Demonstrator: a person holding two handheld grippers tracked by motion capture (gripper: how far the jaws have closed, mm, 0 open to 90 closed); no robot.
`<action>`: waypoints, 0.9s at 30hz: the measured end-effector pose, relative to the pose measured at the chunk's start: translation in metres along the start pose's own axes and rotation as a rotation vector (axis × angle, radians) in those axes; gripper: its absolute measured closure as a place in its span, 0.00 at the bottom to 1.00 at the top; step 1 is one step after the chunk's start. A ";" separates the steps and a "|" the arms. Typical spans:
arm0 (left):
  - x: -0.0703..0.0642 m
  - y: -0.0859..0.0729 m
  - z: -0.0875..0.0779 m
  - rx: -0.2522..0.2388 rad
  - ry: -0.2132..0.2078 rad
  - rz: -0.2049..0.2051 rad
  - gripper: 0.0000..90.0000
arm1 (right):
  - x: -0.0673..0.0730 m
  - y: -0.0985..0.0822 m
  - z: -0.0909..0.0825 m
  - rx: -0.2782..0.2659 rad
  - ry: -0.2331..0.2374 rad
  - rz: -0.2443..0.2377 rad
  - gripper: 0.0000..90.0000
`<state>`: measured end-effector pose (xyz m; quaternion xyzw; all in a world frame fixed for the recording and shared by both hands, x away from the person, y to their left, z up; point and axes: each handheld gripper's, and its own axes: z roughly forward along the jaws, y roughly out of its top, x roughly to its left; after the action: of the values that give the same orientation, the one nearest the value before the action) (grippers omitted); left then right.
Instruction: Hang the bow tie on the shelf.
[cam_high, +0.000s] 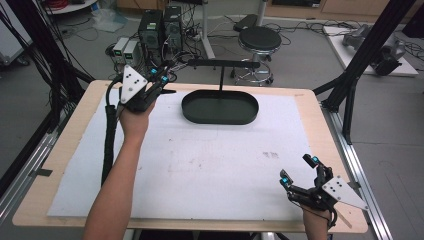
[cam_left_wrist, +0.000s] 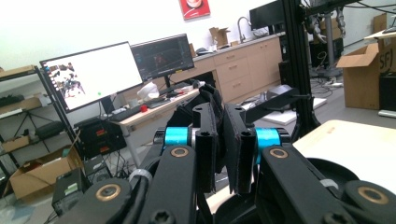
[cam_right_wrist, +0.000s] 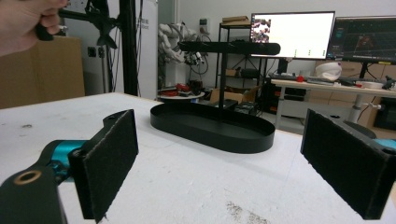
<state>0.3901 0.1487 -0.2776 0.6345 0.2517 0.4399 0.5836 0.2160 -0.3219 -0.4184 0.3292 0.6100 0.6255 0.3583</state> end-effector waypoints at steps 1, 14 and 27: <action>-0.002 0.001 0.006 -0.002 0.001 0.000 0.92 | 0.000 0.000 0.000 0.000 0.000 0.000 0.11; -0.007 -0.009 0.057 0.008 0.023 -0.009 0.92 | -0.002 -0.002 0.000 -0.001 0.006 0.012 0.11; -0.025 -0.030 0.098 0.062 -0.007 0.023 0.92 | -0.004 -0.004 0.001 -0.014 0.016 0.044 0.11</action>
<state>0.4674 0.0827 -0.3068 0.6567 0.2560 0.4363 0.5593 0.2185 -0.3247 -0.4226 0.3351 0.6010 0.6400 0.3419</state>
